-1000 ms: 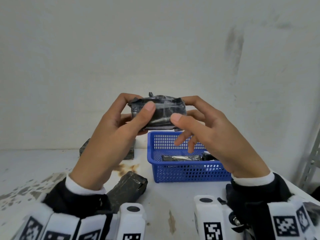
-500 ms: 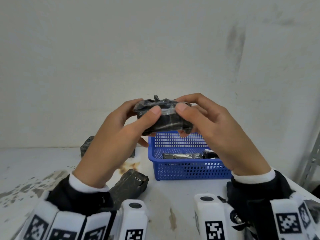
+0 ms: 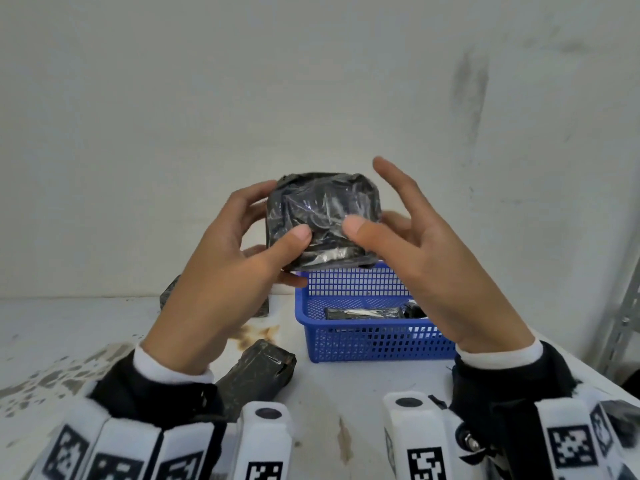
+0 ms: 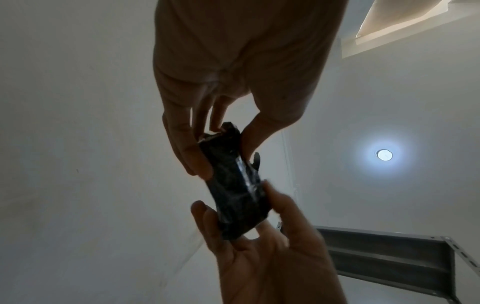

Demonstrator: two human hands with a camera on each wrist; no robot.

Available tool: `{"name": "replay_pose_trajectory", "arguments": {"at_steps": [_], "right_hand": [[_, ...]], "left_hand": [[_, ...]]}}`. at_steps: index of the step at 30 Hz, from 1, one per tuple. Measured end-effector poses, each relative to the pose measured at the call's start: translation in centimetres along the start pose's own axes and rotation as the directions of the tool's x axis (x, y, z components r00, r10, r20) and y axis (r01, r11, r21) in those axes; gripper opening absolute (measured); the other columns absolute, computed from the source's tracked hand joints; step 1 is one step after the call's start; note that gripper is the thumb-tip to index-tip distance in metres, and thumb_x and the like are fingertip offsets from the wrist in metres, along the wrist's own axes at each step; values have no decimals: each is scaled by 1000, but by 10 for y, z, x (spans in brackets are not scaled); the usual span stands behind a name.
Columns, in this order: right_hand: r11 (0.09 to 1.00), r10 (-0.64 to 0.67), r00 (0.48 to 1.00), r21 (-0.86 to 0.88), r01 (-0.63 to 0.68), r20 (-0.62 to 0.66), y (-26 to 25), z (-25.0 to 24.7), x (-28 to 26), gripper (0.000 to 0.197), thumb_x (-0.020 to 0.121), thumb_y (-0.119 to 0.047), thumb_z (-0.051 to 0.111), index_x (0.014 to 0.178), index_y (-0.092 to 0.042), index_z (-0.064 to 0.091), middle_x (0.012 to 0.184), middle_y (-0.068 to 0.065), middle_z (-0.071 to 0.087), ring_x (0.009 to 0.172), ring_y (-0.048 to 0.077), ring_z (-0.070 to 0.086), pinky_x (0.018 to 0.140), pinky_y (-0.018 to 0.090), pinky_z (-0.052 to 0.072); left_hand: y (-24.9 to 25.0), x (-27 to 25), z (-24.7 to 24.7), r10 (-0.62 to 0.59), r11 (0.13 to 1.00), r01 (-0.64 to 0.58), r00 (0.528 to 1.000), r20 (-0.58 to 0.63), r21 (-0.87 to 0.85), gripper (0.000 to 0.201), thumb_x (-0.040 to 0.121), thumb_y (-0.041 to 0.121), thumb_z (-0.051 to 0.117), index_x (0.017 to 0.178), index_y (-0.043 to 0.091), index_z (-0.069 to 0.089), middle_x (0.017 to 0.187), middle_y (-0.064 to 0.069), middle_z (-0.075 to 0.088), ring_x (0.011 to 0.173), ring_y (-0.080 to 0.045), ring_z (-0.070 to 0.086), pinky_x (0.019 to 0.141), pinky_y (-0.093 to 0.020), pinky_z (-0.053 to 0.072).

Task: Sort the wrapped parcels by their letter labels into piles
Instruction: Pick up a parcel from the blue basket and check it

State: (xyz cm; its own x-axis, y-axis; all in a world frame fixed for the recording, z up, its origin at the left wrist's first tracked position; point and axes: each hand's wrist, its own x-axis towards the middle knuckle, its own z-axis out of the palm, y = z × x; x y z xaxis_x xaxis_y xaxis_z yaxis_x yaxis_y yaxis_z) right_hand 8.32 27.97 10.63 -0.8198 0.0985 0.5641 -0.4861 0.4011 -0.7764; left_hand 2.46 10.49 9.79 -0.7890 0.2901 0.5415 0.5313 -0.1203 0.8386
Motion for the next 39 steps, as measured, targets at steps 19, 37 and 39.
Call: {"name": "replay_pose_trajectory", "arguments": {"at_steps": [19,37,39], "right_hand": [[998,-2,999,-61,0,-33,3,0,1,40,89,-37,69,127,-39,57,101,-1,76,76,27,74,71,42,63],[999,-23,998,-36,21,-58,-3,5,0,43,72,-59,64,106,-34,68,86,6,75,66,29,68,62,42,59],[998,-1,999,-62,-2,-47,-3,6,-1,44,73,-60,63,110,-37,66,89,1,74,58,20,65,57,35,57]], "left_hand": [[-7,5,-1,23,999,-23,1000,3,36,42,76,52,59,115,36,66,100,1,74,91,-20,72,89,-52,54],[-4,3,2,-26,999,27,999,-39,22,51,64,58,70,103,26,63,87,1,76,74,-15,73,71,-36,54],[-4,3,2,-21,999,23,998,-55,43,55,59,57,64,105,26,62,87,2,75,70,-12,73,66,-35,56]]}}
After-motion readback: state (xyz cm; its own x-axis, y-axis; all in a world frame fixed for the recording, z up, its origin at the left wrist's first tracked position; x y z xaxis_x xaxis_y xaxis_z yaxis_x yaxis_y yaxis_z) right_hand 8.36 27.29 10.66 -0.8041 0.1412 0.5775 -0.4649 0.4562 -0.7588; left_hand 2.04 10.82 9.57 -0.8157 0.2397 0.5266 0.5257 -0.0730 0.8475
